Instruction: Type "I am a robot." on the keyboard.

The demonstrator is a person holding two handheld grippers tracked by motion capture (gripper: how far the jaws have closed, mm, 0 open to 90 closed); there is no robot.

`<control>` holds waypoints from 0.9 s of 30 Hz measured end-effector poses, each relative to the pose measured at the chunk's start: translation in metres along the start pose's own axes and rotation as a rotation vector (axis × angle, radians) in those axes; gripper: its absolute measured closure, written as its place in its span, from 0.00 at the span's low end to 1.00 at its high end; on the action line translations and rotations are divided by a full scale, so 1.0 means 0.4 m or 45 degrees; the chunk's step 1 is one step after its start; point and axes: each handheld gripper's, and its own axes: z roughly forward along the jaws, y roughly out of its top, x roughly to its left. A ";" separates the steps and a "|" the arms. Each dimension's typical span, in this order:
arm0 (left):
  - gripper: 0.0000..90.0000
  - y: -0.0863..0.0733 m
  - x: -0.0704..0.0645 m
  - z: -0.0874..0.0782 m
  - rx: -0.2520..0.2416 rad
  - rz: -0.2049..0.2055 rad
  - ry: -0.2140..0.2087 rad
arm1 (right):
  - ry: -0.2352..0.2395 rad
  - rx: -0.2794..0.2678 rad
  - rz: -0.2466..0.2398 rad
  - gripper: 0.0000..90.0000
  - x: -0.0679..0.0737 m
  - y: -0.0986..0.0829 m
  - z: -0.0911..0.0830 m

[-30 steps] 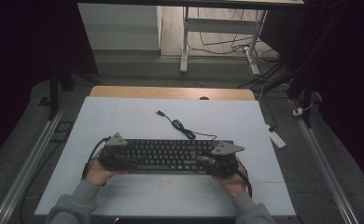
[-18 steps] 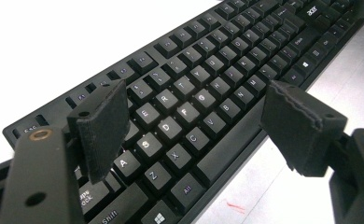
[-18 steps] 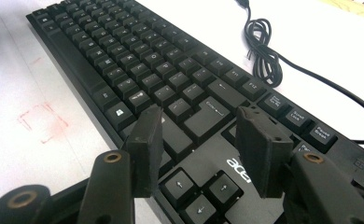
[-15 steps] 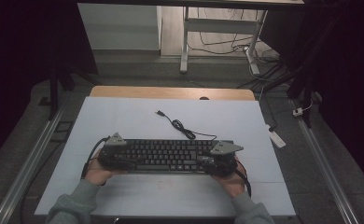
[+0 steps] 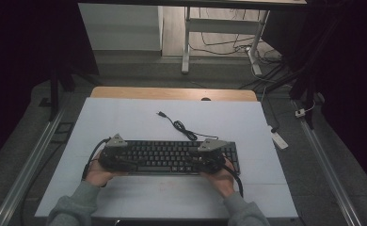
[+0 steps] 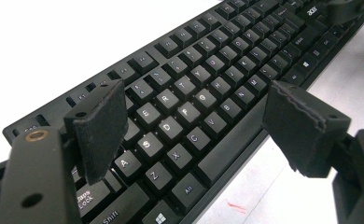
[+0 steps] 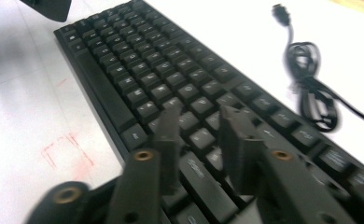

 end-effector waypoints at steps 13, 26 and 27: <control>0.25 -0.001 0.000 0.002 0.008 0.007 0.003 | 0.079 0.096 -0.045 0.99 0.034 0.031 0.090; 0.24 -0.002 0.000 0.004 0.014 0.010 0.004 | 0.062 0.136 -0.056 1.00 0.040 0.029 0.107; 0.25 -0.002 0.001 0.004 0.016 0.016 0.003 | 0.058 0.139 -0.058 1.00 0.040 0.028 0.108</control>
